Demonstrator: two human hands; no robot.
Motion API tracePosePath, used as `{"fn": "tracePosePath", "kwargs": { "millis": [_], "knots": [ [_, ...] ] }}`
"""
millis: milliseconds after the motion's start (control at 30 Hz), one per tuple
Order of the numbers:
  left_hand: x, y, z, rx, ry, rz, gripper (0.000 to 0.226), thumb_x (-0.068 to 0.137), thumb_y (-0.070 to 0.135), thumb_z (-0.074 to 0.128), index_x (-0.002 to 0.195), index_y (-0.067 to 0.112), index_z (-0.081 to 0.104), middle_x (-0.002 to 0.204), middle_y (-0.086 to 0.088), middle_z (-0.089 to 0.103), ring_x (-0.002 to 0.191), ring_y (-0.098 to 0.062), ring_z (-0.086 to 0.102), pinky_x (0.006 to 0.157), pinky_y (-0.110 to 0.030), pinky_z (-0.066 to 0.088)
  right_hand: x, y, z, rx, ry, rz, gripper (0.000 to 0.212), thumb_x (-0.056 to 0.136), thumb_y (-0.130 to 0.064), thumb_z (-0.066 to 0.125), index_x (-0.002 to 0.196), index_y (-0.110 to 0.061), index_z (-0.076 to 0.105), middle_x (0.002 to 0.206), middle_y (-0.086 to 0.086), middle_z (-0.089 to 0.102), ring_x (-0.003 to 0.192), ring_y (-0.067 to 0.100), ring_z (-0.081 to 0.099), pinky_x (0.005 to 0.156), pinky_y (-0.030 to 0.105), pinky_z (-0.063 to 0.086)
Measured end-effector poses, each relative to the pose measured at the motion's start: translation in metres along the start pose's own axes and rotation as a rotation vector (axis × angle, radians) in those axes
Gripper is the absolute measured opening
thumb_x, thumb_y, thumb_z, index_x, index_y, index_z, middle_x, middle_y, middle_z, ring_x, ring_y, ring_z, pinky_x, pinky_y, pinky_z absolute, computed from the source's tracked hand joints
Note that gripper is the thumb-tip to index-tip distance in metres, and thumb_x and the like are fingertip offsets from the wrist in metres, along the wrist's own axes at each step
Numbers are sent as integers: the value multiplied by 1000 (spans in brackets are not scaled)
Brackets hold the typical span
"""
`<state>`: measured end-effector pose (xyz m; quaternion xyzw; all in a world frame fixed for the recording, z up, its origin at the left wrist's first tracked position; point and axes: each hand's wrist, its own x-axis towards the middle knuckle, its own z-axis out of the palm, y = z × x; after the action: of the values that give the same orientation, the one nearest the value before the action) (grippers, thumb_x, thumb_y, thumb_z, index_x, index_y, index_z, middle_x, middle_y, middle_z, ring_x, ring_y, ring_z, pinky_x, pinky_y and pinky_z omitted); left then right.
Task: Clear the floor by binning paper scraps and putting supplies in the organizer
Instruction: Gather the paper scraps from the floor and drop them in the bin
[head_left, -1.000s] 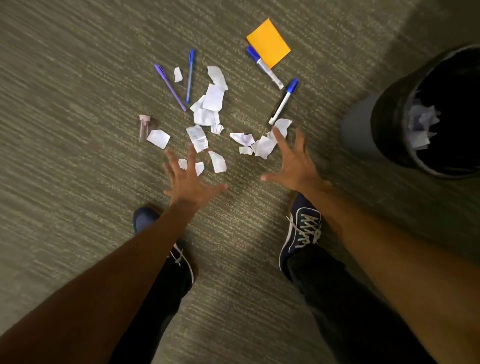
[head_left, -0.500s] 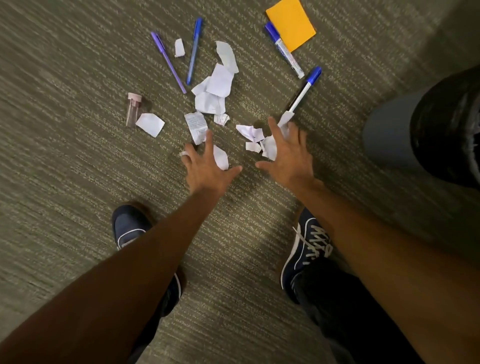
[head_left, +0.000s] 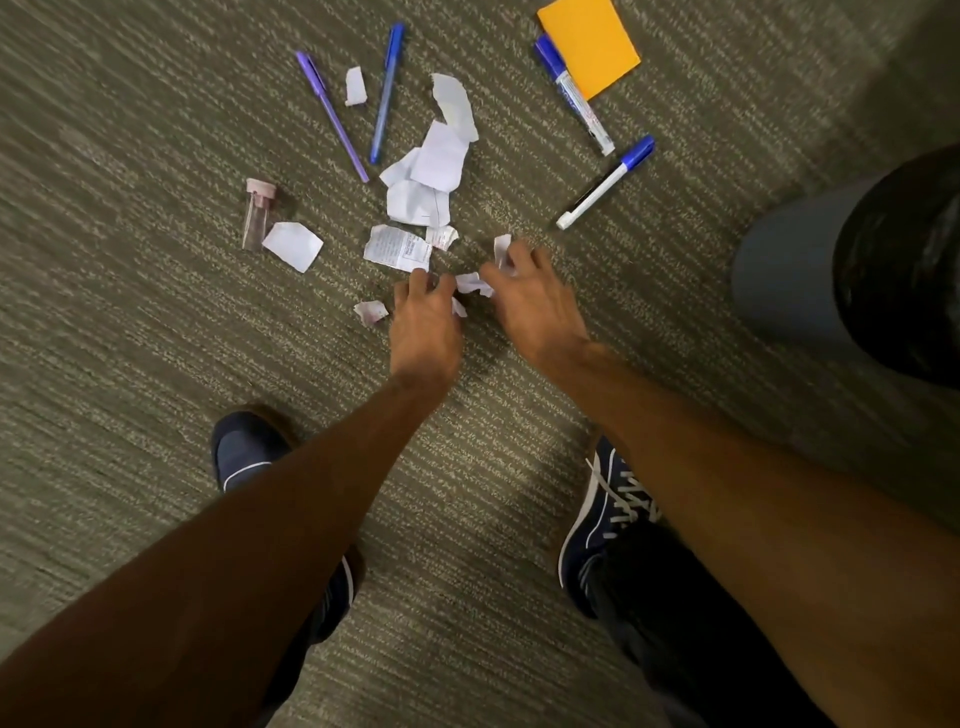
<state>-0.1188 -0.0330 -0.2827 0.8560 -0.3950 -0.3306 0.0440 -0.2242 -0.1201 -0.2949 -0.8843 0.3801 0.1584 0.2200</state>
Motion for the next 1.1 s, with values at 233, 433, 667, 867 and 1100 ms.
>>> {"fn": "tracePosePath", "kwargs": {
  "millis": [233, 433, 667, 867, 1100],
  "knots": [
    [0, 1, -12, -30, 21, 52, 35, 93, 1, 63, 127, 7, 61, 130, -15, 58, 125, -28, 51, 108, -42, 45, 0, 5, -7, 46, -10, -33, 30, 92, 5, 53, 119, -2, 63, 125, 18, 57, 111, 36, 58, 91, 45, 52],
    [-14, 15, -35, -91, 127, 81, 29, 91, -4, 63, 119, 3, 68, 117, -15, 67, 106, -24, 64, 97, -28, 43, -14, 8, -37, 307, 105, 74, 21, 90, 7, 59, 107, 2, 70, 107, 18, 68, 93, 31, 67, 81, 32, 52],
    [-54, 66, -87, -203, 203, 166, 20, 85, -10, 67, 102, 0, 73, 103, -19, 71, 92, -30, 68, 81, -24, 49, -64, 8, -109, 511, 314, 216, 10, 92, -1, 62, 96, 2, 71, 96, 14, 70, 84, 22, 65, 77, 32, 56],
    [-85, 134, -134, -267, 230, 278, 25, 83, -10, 67, 105, 1, 74, 103, -15, 72, 93, -24, 68, 82, -10, 39, -109, 16, -177, 620, 446, 306, 12, 88, 0, 65, 97, -3, 72, 95, 9, 69, 81, 14, 62, 67, 19, 46],
    [-104, 225, -176, -292, 184, 391, 23, 84, -8, 66, 103, 3, 76, 101, -13, 71, 90, -17, 64, 80, -2, 34, -159, 48, -243, 696, 648, 472, 13, 84, -1, 68, 95, -3, 72, 93, 10, 70, 83, 20, 65, 72, 17, 44]
  ]
}}
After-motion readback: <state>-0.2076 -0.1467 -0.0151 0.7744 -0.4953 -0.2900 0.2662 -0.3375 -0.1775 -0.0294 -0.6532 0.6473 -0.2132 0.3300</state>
